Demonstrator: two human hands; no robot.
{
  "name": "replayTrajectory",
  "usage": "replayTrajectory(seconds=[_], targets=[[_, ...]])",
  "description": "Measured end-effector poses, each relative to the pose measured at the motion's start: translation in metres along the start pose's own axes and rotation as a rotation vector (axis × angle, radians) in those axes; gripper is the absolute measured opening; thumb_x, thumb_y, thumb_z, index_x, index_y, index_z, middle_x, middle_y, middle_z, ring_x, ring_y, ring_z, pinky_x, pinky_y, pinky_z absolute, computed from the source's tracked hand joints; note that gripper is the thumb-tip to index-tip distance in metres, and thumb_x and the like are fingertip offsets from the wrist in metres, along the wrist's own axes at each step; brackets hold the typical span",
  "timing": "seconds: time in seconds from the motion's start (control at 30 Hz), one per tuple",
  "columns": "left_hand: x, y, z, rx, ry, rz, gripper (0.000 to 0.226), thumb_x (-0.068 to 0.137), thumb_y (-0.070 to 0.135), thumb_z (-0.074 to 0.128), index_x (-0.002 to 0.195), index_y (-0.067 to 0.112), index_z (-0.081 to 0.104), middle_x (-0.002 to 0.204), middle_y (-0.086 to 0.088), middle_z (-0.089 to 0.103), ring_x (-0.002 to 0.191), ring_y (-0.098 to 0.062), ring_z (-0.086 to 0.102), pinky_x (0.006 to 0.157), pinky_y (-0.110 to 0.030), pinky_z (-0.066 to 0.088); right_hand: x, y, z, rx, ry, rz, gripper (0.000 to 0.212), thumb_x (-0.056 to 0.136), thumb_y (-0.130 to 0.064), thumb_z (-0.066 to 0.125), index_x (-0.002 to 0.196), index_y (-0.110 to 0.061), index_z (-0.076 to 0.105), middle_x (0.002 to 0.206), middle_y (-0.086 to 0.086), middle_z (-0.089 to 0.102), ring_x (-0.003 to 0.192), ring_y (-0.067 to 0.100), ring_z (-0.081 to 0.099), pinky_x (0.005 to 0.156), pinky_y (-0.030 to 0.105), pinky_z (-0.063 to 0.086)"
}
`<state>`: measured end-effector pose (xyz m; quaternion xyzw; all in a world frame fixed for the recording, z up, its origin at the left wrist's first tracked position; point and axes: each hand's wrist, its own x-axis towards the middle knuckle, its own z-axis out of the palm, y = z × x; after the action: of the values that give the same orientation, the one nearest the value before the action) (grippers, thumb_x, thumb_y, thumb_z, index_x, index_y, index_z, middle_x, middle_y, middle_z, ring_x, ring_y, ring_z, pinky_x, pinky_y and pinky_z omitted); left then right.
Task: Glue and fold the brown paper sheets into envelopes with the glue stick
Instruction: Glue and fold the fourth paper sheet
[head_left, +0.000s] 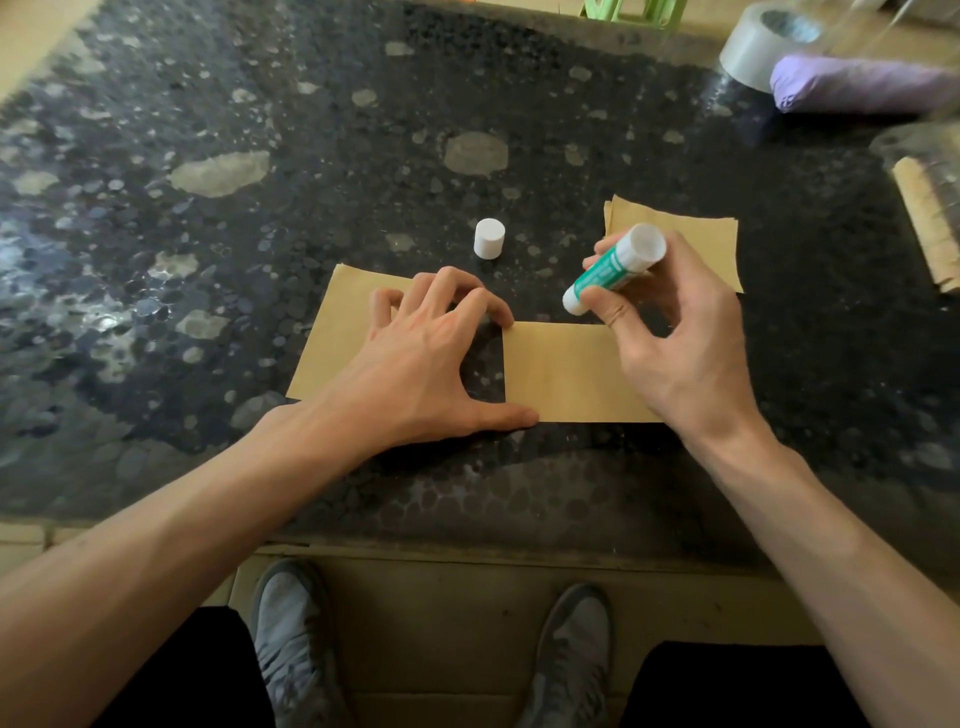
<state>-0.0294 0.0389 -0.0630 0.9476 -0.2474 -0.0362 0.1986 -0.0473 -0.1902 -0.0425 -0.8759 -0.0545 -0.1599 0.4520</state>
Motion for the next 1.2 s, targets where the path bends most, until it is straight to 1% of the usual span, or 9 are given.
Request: replayTrajectory(seconds=[0.13,0.23,0.4,0.5,0.67,0.9,0.97,1.1,1.2], targets=[[0.000,0.001,0.000,-0.009,0.013,-0.005,0.086,0.062,0.092,0.063,0.129,0.040,0.049,0.131,0.014,0.038,0.128,-0.009,0.034,0.104,-0.032,0.020,-0.005,-0.003,-0.008,0.001,-0.109,0.025,0.038,0.094,-0.034,0.076,0.127,-0.017,0.065,0.114,-0.009,0.072,0.108,0.008,0.071,0.094,0.035,0.060],[0.000,0.001,-0.001,-0.007,0.001,-0.007,0.088,0.061,0.094,0.059,0.129,0.040,0.049,0.132,0.013,0.038,0.128,-0.009,0.034,0.102,-0.033,0.019,-0.014,-0.004,-0.010,-0.046,-0.210,0.058,0.039,0.093,-0.039,0.075,0.128,-0.025,0.064,0.116,-0.014,0.071,0.109,0.005,0.069,0.095,0.037,0.059],[0.001,0.001,-0.002,-0.005,-0.014,-0.004,0.087,0.062,0.093,0.060,0.131,0.040,0.047,0.134,0.013,0.037,0.129,-0.008,0.032,0.104,-0.033,0.018,-0.032,-0.004,-0.015,-0.137,-0.304,0.045,0.035,0.092,-0.043,0.073,0.123,-0.031,0.063,0.117,-0.020,0.068,0.114,-0.002,0.062,0.097,0.030,0.055],[0.001,0.001,-0.001,-0.005,-0.018,-0.006,0.087,0.062,0.092,0.061,0.131,0.040,0.048,0.134,0.013,0.037,0.130,-0.009,0.032,0.104,-0.033,0.020,-0.036,-0.005,-0.013,-0.202,-0.299,-0.008,0.032,0.093,-0.038,0.072,0.123,-0.029,0.064,0.117,-0.017,0.069,0.113,0.001,0.062,0.096,0.024,0.053],[0.001,0.001,0.000,-0.001,-0.005,-0.012,0.085,0.063,0.091,0.064,0.129,0.041,0.048,0.132,0.013,0.038,0.128,-0.010,0.034,0.104,-0.036,0.022,-0.037,-0.004,-0.009,-0.216,-0.297,-0.017,0.028,0.097,-0.021,0.070,0.123,-0.026,0.061,0.115,-0.013,0.070,0.112,0.010,0.064,0.093,0.030,0.054],[0.002,0.001,0.000,0.011,-0.012,-0.016,0.086,0.062,0.092,0.061,0.130,0.042,0.048,0.133,0.013,0.038,0.129,-0.009,0.033,0.102,-0.033,0.018,-0.035,-0.003,-0.004,-0.242,-0.241,0.020,0.035,0.095,-0.037,0.070,0.126,-0.023,0.060,0.116,-0.009,0.071,0.112,0.010,0.064,0.095,0.030,0.055],[0.002,0.000,0.000,0.008,-0.019,-0.017,0.088,0.060,0.095,0.058,0.130,0.043,0.047,0.133,0.014,0.037,0.129,-0.009,0.032,0.102,-0.033,0.018,-0.035,-0.003,-0.003,-0.234,-0.214,0.024,0.035,0.095,-0.038,0.071,0.125,-0.022,0.061,0.116,-0.009,0.071,0.112,0.007,0.062,0.094,0.030,0.055],[0.002,-0.001,0.001,0.008,-0.014,-0.020,0.089,0.058,0.098,0.052,0.129,0.044,0.047,0.133,0.014,0.038,0.130,-0.011,0.034,0.102,-0.035,0.020,-0.035,-0.003,0.000,-0.251,-0.182,-0.004,0.036,0.095,-0.036,0.072,0.125,-0.019,0.061,0.115,-0.006,0.071,0.109,0.011,0.062,0.089,0.031,0.057],[0.002,-0.001,0.001,0.011,-0.010,-0.021,0.089,0.058,0.097,0.052,0.129,0.044,0.047,0.132,0.014,0.038,0.130,-0.010,0.033,0.103,-0.034,0.020,-0.034,-0.003,0.001,-0.249,-0.176,-0.001,0.036,0.095,-0.035,0.072,0.126,-0.019,0.061,0.114,-0.005,0.071,0.108,0.012,0.063,0.089,0.027,0.055]])
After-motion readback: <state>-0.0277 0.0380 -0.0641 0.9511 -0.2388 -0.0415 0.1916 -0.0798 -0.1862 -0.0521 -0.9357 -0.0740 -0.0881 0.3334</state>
